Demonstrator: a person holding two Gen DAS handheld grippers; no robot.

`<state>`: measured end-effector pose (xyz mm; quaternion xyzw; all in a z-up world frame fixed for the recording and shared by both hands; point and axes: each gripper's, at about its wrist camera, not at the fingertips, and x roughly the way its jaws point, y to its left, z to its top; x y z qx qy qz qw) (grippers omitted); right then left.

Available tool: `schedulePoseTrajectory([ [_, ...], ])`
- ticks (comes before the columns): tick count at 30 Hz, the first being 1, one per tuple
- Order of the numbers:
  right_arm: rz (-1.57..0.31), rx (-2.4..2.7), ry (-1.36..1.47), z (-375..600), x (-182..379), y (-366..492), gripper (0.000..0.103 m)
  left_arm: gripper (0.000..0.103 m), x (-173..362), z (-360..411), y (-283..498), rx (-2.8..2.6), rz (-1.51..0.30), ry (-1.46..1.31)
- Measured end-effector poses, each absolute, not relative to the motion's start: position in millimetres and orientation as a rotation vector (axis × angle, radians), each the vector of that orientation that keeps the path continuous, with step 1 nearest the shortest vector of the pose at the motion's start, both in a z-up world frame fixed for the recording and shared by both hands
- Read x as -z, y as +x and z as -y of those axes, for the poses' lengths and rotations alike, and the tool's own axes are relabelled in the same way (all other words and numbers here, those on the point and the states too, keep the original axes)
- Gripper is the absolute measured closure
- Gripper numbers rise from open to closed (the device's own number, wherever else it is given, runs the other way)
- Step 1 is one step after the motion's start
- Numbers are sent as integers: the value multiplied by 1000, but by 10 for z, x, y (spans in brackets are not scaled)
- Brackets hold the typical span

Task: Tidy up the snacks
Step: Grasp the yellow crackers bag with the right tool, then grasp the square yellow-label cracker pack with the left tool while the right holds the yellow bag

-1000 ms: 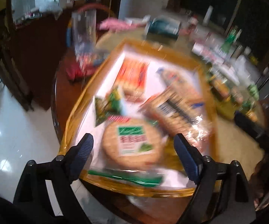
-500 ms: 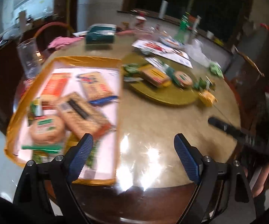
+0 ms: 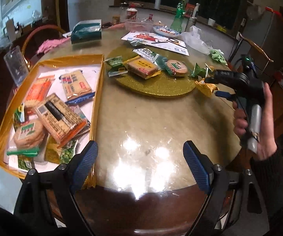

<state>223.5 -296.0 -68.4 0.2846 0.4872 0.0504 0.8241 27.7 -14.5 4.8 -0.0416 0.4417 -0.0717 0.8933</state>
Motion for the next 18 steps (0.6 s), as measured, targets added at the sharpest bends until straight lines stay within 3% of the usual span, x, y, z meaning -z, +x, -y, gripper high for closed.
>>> schedulePoseTrajectory([
  [5, -1037, -21, 478, 2762, 687, 2430, 41, 15, -19, 80, 286, 129, -917, -99],
  [7, -1040, -16, 397, 2693, 688, 2392, 46, 15, -2, 45, 288, 133, -926, -114],
  [18, -964, -153, 263, 2672, 698, 1532, 57, 15, 108, 46, 600, 144, -980, -156],
])
